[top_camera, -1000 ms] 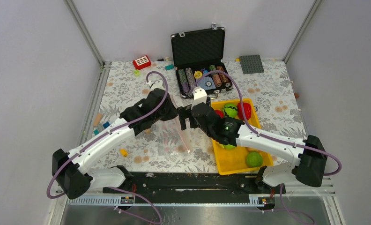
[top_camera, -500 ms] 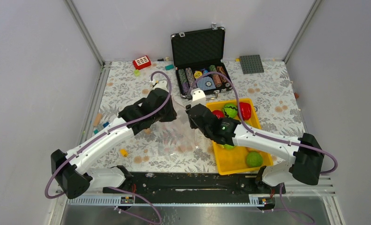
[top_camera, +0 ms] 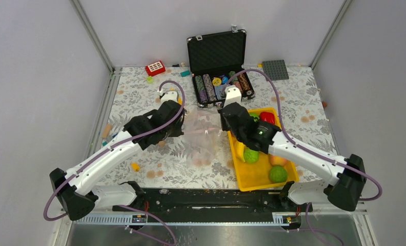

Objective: Place the food in the zip-top bag and seal the zipper
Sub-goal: Open the zipper of the food storage bag at the center of the board.

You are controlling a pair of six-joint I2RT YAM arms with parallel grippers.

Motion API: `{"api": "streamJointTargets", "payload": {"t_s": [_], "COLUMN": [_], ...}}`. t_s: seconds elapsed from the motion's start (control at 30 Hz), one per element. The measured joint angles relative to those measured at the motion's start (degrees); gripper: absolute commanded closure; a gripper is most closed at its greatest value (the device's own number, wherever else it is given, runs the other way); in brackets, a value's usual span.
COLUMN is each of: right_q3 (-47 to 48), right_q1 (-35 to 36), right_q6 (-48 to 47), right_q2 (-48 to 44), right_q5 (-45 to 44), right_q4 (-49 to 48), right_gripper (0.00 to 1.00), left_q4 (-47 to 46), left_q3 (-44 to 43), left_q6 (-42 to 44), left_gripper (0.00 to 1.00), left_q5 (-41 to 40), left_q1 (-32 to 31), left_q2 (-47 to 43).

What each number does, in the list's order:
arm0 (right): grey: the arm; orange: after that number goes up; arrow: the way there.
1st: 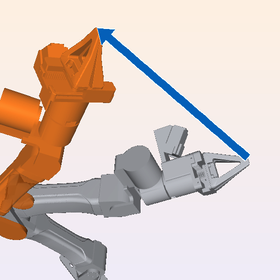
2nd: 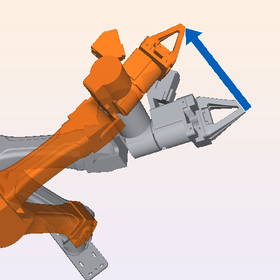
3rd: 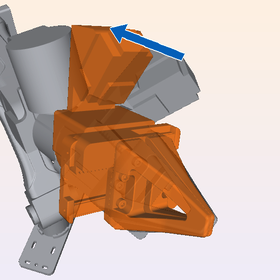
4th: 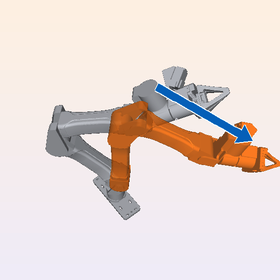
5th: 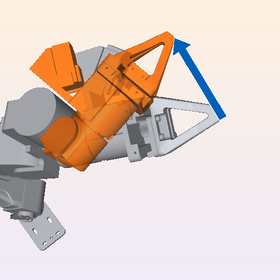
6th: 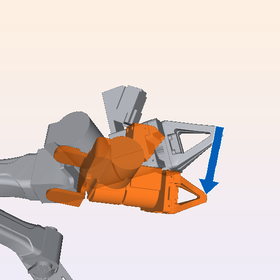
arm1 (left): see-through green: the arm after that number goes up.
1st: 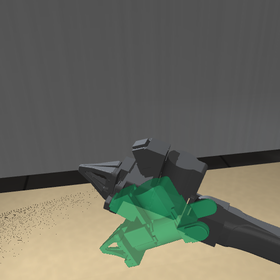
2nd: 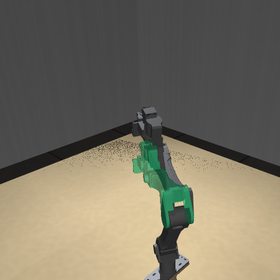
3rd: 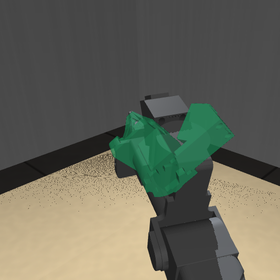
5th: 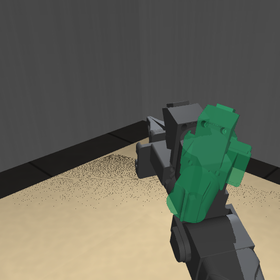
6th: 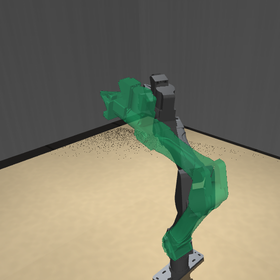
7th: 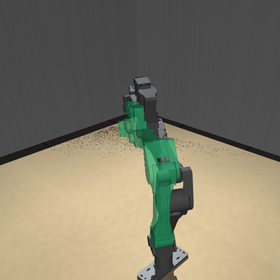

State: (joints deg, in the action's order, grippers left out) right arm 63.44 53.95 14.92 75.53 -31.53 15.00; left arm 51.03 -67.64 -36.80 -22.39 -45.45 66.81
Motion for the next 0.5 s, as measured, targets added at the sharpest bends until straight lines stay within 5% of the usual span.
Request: {"api": "streamJointTargets", "payload": {"t_s": [0.2, 0.37, 0.5], "right_q3": [-1.4, -3.6, -6.1], "right_q1": [-1.2, -3.1, -3.3], "right_q6": [-1.0, 0.8, 4.1], "right_q2": [-5.1, -6.4, -6.7], "right_q5": [5.2, 11.6, 12.2], "right_q4": [-0.4, -0.8, -1.2], "right_gripper": [1.00, 1.00, 1.00], "left_q4": [-0.5, -2.4, -5.0], "left_q3": [-1.6, -1.6, -1.6], "left_q6": [-0.6, 0.2, 0.5], "left_gripper": [0.72, 0.71, 0.60], "left_q5": [-1.4, 0.5, 4.9], "left_q1": [-0.3, 0.5, 0.9], "left_q2": [-0.1, 1.3, 5.4]}}
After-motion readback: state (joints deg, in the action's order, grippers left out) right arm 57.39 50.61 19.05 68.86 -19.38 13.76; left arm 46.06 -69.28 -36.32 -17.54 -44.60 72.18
